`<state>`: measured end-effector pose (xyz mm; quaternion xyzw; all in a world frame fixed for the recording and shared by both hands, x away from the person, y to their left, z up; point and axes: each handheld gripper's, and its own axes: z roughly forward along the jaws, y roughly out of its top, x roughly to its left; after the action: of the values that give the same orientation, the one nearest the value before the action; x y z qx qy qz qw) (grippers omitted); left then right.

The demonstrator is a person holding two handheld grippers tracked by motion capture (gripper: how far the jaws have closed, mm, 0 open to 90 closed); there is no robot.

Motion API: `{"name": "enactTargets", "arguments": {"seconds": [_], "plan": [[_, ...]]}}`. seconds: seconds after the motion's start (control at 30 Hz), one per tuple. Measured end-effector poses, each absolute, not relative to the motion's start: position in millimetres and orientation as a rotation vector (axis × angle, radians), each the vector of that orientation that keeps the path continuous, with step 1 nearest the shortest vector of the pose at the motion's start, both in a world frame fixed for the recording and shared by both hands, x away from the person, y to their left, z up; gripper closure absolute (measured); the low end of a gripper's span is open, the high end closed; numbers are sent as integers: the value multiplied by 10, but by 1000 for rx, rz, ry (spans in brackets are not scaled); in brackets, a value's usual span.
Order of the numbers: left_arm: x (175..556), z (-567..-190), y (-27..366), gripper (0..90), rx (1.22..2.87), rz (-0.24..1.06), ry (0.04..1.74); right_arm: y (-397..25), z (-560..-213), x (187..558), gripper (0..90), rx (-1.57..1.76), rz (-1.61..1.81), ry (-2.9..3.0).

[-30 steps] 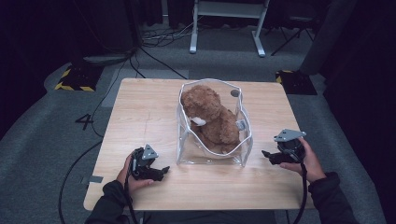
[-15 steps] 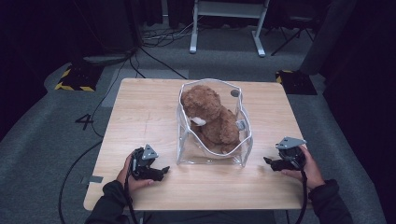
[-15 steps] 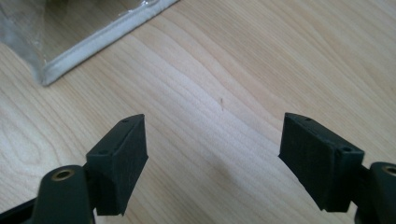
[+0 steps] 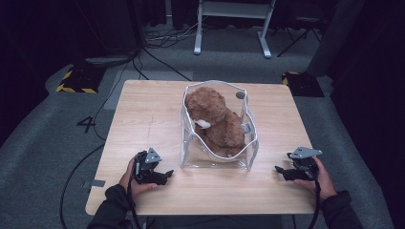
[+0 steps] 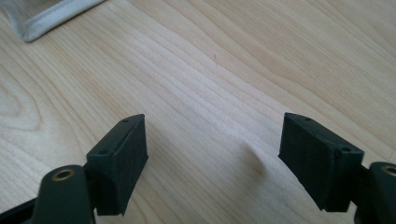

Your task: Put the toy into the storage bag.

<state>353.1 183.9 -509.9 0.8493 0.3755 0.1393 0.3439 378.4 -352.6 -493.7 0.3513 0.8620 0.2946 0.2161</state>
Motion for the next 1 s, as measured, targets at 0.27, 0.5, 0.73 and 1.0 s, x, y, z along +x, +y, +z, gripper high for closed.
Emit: {"name": "enactTargets", "arguments": {"seconds": [0.27,0.5,0.73,1.0], "plan": [[3531,-5098,1839,147,2207,362,976,-3673,-5003,3723,233,1033,912,2370],[3530,-5099,1839,147,2207,362,976,-3819,-5085,3694,170,1115,1012,2329],[3531,-5099,1838,147,2206,362,977,-3822,-5091,3698,166,1119,1017,2328],[3529,-5098,1833,147,2205,366,985,-3821,-5092,3697,165,1121,1017,2326]]}}
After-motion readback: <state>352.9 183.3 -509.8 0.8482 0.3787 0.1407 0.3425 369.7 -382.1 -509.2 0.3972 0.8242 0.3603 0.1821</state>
